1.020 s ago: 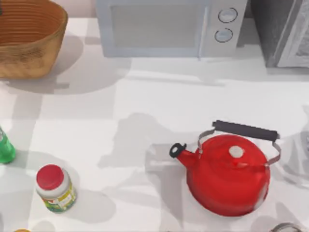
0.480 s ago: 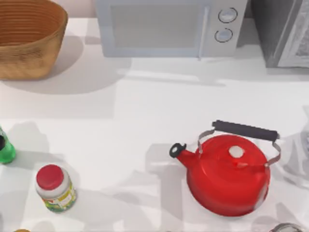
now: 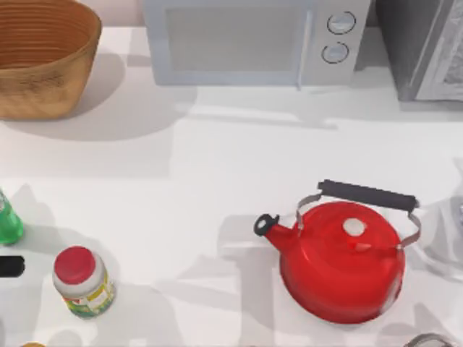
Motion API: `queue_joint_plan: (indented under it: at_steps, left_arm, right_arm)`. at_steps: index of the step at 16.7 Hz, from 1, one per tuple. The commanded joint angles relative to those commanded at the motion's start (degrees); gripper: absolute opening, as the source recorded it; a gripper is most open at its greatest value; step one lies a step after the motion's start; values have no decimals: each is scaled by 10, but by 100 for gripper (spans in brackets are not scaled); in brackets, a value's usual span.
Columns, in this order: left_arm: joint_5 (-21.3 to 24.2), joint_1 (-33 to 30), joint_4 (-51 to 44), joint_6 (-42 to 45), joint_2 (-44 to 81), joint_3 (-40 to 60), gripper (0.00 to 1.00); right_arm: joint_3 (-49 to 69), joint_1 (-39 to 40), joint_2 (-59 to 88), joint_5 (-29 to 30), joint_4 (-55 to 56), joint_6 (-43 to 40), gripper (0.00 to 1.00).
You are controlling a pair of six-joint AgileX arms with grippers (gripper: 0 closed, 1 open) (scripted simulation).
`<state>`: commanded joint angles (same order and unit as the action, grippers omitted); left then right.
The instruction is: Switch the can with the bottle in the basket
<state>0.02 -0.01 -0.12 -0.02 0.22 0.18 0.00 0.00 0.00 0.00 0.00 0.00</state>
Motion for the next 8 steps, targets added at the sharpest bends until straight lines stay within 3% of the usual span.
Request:
queue_joint_plan:
  at_steps: [8]
  left_arm:
    - [7, -1, 10, 1, 17, 8, 0]
  right_arm:
    - [0, 0, 0, 0, 0, 0, 100]
